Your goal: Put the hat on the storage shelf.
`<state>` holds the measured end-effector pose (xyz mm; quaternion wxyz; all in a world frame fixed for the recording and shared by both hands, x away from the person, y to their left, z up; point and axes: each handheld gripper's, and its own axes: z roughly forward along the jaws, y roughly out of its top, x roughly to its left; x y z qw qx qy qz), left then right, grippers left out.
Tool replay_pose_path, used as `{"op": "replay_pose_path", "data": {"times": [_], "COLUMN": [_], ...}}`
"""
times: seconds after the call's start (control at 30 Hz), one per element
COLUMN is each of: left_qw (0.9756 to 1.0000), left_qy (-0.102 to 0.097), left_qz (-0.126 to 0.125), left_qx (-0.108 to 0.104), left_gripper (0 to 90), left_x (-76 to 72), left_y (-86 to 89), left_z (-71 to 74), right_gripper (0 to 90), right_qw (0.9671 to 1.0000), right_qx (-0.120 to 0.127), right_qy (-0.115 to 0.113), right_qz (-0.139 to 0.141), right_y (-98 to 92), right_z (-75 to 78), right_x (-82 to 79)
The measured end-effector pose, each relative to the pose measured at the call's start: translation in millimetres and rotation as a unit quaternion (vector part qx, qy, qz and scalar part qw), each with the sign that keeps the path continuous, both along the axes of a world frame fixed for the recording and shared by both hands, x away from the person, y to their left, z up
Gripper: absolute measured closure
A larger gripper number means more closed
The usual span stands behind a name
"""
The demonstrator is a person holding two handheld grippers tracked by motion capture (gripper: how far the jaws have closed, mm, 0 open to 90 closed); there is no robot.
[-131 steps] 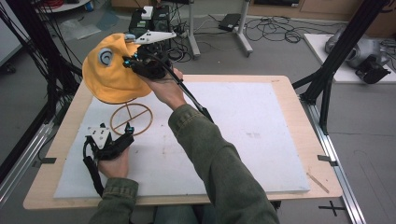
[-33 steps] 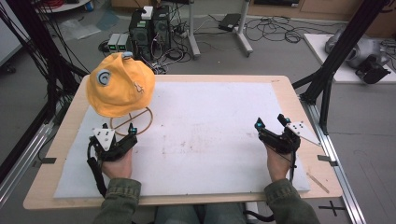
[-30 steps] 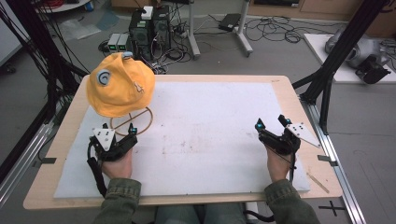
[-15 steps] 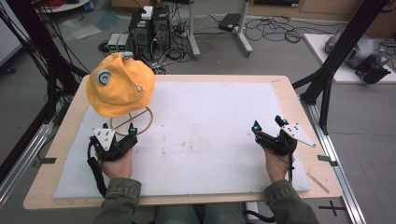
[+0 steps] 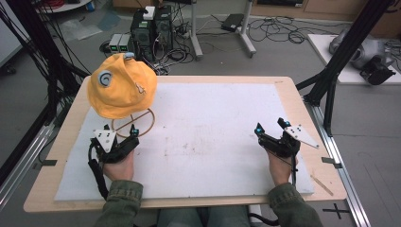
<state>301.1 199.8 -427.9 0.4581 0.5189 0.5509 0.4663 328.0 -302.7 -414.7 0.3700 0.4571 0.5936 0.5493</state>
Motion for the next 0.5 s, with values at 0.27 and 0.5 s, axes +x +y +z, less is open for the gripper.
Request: {"op": "replay_pose_path", "data": {"times": [0.27,0.5], "left_qw": [1.0000,1.0000], "left_qy": [-0.003,-0.002], "left_qz": [0.000,0.001], "left_qx": [-0.001,-0.001], "left_gripper": [14.9,14.9], "left_x": [-0.6,-1.2], "left_y": [-0.3,0.1], "left_z": [0.7,1.0], "right_gripper": [12.6,12.6], "right_qw": [0.9999,0.9999], "right_qx": [0.013,0.010], "right_qy": [0.003,0.002], "right_qz": [-0.005,-0.004], "right_y": [-3.9,-3.3], "right_z": [0.3,-0.1], "right_x": [-0.9,-0.5]}}
